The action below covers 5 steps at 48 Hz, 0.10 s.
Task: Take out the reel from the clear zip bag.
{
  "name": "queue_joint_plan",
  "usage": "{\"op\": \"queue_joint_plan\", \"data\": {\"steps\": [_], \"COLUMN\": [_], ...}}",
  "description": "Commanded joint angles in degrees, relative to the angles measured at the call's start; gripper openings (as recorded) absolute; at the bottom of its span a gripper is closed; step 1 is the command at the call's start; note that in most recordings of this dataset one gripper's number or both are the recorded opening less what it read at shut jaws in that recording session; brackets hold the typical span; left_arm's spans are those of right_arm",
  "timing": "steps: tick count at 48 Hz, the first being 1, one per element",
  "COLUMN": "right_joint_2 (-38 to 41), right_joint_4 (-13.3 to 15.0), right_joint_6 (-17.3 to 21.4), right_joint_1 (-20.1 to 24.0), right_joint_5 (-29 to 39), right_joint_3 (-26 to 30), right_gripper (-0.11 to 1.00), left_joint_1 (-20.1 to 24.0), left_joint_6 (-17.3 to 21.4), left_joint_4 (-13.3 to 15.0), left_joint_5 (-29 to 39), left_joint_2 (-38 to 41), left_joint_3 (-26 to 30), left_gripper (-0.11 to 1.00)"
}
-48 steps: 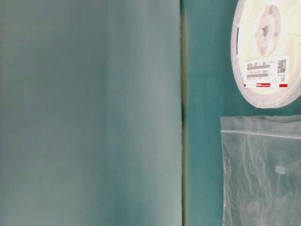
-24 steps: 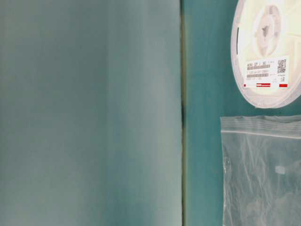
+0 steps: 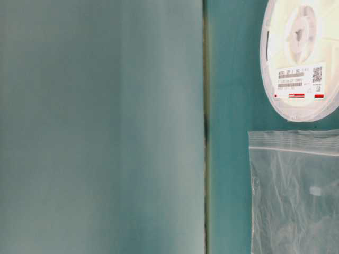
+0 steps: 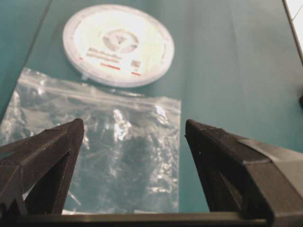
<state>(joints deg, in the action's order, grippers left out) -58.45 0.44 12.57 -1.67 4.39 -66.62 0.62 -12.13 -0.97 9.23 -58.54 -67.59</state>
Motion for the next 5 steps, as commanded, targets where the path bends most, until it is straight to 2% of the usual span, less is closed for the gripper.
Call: {"op": "queue_joint_plan", "data": {"steps": [1,5], "right_joint_2": [0.2,0.2], "right_joint_4": [0.1,0.1], "right_joint_6": [-0.1,0.1], "right_joint_1": [0.1,0.2], "right_joint_5": [-0.3,-0.3], "right_joint_3": [0.5,0.4], "right_gripper": [0.89,0.89], "left_joint_1": [-0.1,-0.1], "left_joint_6": [0.1,0.1], "left_joint_4": [-0.1,-0.1], "left_joint_5": [-0.3,-0.3], "left_joint_2": [0.3,0.4], "left_joint_3": [1.5,1.5], "left_gripper": [0.93,0.93]}}
